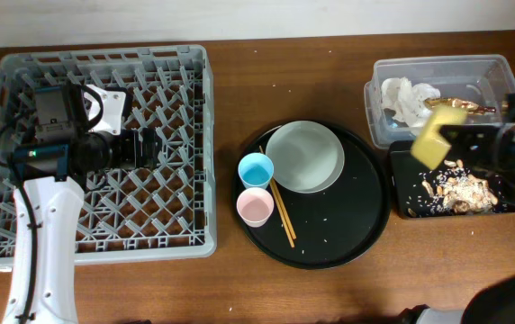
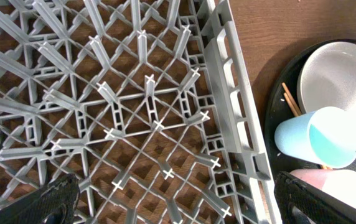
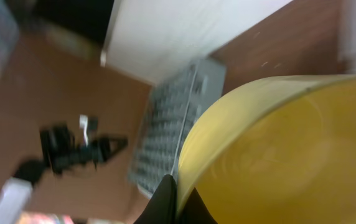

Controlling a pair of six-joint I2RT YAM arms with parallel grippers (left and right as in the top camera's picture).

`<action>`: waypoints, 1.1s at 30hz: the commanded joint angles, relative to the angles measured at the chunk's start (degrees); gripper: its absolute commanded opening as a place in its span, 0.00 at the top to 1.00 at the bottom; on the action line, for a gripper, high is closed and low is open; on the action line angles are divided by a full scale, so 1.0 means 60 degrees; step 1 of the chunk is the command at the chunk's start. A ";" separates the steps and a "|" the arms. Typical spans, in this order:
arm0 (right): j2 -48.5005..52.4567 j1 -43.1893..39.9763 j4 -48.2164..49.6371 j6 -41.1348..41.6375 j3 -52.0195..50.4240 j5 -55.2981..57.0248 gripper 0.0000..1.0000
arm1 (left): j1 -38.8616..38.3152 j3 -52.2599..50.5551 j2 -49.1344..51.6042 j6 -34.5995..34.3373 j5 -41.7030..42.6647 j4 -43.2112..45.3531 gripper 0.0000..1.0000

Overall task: Sort waste into correct bins and load items into the dishwasher rack
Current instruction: 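Set the empty yellow bowl back on the round tray with right gripper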

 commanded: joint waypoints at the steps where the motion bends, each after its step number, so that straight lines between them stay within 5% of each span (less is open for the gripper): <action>1: -0.1290 0.1971 0.0124 0.1147 0.0178 0.2852 0.96 | 0.0000 0.0131 0.0011 0.0124 0.0007 0.0011 0.01; 6: -0.1020 0.7213 0.0138 0.5490 -0.0011 1.1074 0.96 | 0.0000 0.0131 0.0011 0.0124 0.0007 0.0011 0.01; 8: -0.0521 0.8444 0.0474 0.6462 -0.0484 1.1879 0.96 | 0.0000 0.0131 0.0011 0.0124 0.0007 0.0011 0.01; 16: 0.1647 0.9872 0.2659 0.6896 -0.2018 1.1715 0.93 | 0.0000 0.0131 0.0011 0.0124 0.0007 0.0011 0.01; 18: 0.1767 0.9868 0.2714 0.6900 -0.2018 1.1704 0.59 | 0.0000 0.0131 0.0011 0.0124 0.0007 0.0011 0.01; 23: 0.1381 0.9890 0.2040 0.6856 0.0510 1.0109 0.51 | 0.0000 0.0131 0.0011 0.0120 0.0040 0.0098 0.01; 30: 0.2364 1.1693 0.3366 0.8426 0.0076 1.0382 0.64 | 0.0000 0.0131 0.0011 0.0120 0.0040 0.0095 0.01; 33: 0.3034 1.1952 0.3475 0.8794 0.0076 1.0491 0.81 | 0.0000 0.0131 0.0011 0.0120 0.0040 0.0087 0.01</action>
